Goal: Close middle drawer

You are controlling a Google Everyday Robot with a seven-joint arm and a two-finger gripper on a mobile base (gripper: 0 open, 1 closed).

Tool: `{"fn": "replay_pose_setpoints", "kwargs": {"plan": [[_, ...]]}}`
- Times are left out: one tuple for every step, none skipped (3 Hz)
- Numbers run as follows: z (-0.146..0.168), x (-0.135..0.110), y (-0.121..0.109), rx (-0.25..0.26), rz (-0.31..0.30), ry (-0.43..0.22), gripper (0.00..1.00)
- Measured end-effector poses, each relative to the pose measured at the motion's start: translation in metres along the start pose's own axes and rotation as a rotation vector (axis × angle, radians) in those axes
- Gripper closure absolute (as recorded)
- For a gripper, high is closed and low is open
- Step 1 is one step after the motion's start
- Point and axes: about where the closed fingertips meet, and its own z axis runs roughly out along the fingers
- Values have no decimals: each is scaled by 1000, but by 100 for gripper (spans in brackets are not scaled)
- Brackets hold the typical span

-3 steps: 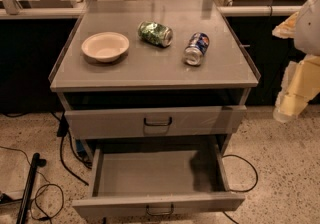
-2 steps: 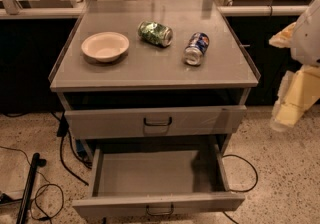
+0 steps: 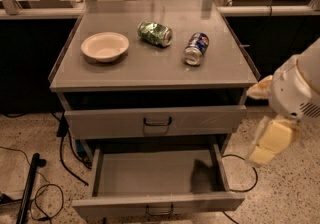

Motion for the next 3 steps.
{"fn": "replay_pose_setpoints", "kwargs": {"plan": [[31,3,28,-23,-5,-71,41],[61,5,43,-15,-18,-157,64],[64,4,43,-9,-26,-167,87]]}}
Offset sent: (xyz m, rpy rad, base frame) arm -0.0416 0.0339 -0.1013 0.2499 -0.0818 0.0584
